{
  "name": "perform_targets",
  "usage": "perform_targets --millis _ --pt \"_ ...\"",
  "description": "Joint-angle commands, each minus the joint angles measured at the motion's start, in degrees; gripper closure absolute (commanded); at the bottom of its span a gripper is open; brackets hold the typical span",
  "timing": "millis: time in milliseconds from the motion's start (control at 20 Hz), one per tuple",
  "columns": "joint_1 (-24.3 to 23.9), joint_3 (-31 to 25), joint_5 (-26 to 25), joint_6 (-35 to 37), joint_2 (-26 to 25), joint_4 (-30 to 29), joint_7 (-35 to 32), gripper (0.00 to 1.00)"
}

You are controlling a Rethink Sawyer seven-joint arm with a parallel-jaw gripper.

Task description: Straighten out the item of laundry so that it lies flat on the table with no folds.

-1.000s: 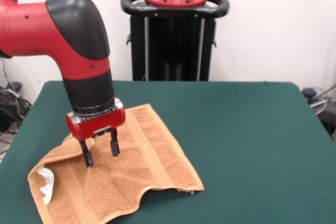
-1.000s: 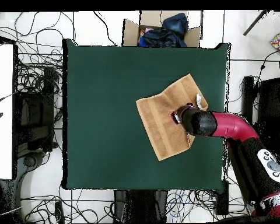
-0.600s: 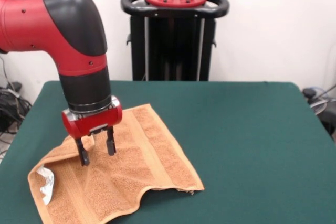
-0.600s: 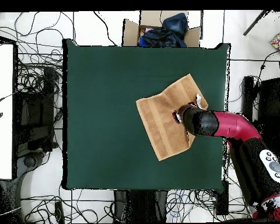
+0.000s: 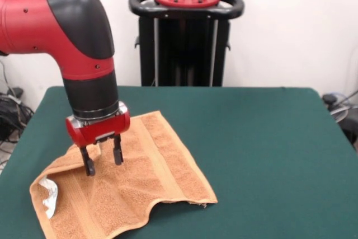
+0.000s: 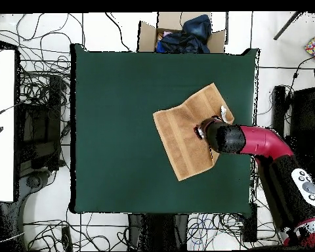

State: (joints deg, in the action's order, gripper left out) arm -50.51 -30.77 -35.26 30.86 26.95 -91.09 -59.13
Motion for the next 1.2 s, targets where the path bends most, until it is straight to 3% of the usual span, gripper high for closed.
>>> perform_targets --millis 50,500,800,1200 --pt "6.70 5.08 -2.99 -4.81 -4.05 -4.52 -10.63 0.00" --pt "17.06 12.63 1.98 -15.51 -0.66 -11.65 -22.33 0.00" --pt "20.34 16.10 6.28 -20.12 -1.00 -13.00 -21.64 0.00" --pt "22.96 18.16 9.80 -24.38 -5.29 -9.36 -20.23 0.00"
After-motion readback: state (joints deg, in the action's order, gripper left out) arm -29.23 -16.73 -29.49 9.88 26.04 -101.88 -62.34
